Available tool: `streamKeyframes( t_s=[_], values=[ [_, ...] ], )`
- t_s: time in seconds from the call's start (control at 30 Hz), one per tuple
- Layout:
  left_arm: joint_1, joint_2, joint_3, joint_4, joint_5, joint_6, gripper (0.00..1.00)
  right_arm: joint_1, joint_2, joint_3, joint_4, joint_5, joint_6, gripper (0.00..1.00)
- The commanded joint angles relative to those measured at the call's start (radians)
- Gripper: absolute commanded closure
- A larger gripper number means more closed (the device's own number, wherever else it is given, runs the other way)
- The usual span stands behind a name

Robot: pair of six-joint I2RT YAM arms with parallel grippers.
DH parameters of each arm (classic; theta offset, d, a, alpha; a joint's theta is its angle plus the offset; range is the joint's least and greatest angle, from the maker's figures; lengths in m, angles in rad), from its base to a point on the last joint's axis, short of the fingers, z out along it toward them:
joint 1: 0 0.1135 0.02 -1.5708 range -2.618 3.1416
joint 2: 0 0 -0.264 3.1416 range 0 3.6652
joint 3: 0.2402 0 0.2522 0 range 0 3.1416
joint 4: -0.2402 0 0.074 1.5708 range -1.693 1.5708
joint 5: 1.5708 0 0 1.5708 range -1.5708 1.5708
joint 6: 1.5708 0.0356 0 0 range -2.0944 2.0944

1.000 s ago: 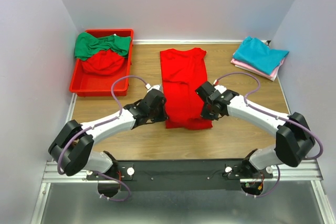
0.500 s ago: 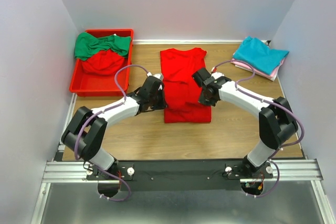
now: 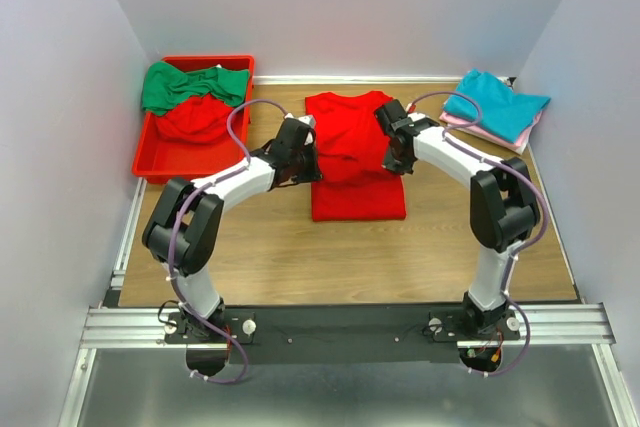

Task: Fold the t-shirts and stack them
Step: Fold the tshirt

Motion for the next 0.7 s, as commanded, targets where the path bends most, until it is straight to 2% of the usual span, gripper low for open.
streamKeyframes(
  t_s=[0.0, 0.4, 0.6, 0.63, 0.67],
  values=[
    [0.025, 0.056, 0.062, -0.041, 0.017, 0.035, 1.00, -0.022, 0.078, 0.076, 0.002, -0.023, -0.061, 0.99],
    [0.074, 0.185, 0.199, -0.075, 0.054, 0.050, 1.00, -0.047, 0.207, 0.235, 0.001, -0.049, -0.112, 0.99],
    [0.109, 0.211, 0.243, -0.121, 0.002, 0.032, 1.00, -0.059, 0.250, 0.281, 0.001, -0.066, -0.135, 0.99],
    [0.112, 0.209, 0.258, -0.128, -0.010, 0.030, 0.99, -0.062, 0.253, 0.299, 0.001, -0.072, -0.136, 0.95],
    [0.117, 0.208, 0.269, -0.139, -0.027, 0.033, 0.84, -0.065, 0.254, 0.310, 0.001, -0.083, -0.147, 0.89]
  ],
)
